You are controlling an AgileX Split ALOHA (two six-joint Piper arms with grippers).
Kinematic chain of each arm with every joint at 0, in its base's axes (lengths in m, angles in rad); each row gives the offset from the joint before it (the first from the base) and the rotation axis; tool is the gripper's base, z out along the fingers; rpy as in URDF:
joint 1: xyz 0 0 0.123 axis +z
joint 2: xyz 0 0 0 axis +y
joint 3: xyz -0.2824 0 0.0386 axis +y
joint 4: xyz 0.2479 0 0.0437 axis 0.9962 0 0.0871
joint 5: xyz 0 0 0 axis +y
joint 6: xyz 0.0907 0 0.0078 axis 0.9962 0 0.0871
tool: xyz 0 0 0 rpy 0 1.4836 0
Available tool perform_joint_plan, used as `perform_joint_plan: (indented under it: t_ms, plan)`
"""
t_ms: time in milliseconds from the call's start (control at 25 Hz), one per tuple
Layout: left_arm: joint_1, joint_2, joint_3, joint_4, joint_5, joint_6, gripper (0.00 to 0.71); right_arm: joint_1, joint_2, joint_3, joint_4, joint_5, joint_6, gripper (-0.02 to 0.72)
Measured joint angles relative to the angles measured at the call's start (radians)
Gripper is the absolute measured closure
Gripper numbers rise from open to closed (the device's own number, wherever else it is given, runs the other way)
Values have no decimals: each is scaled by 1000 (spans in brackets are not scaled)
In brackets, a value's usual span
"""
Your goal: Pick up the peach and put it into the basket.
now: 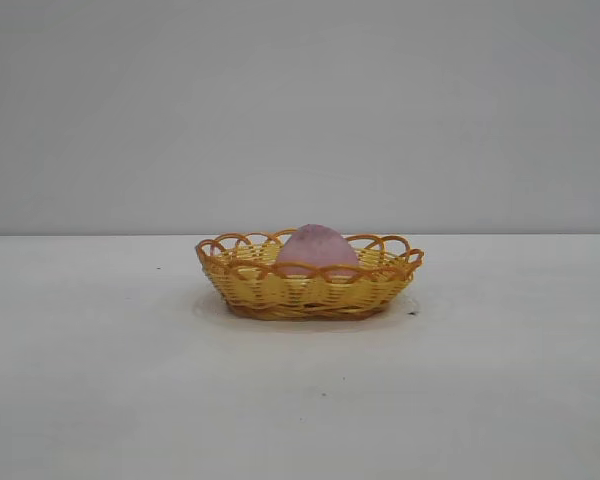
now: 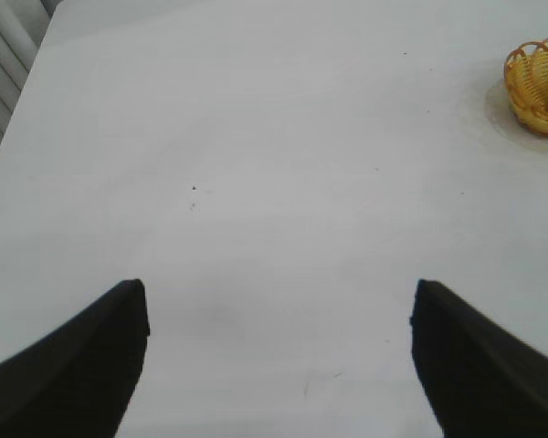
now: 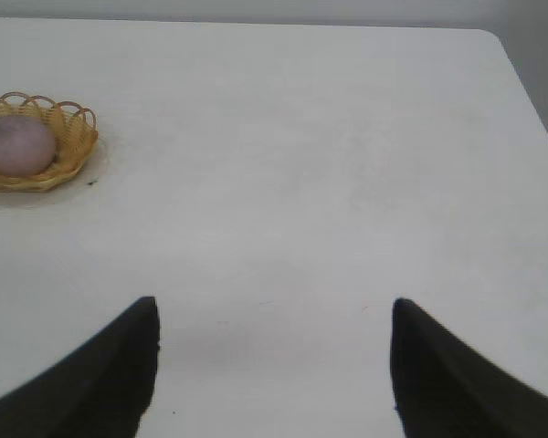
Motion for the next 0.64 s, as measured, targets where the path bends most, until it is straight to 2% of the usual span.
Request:
perform_joint_plan:
  t_ms: [640]
  plan:
    - [-9, 0, 0, 1, 0, 0, 154, 0, 0, 0, 0, 0, 0, 246]
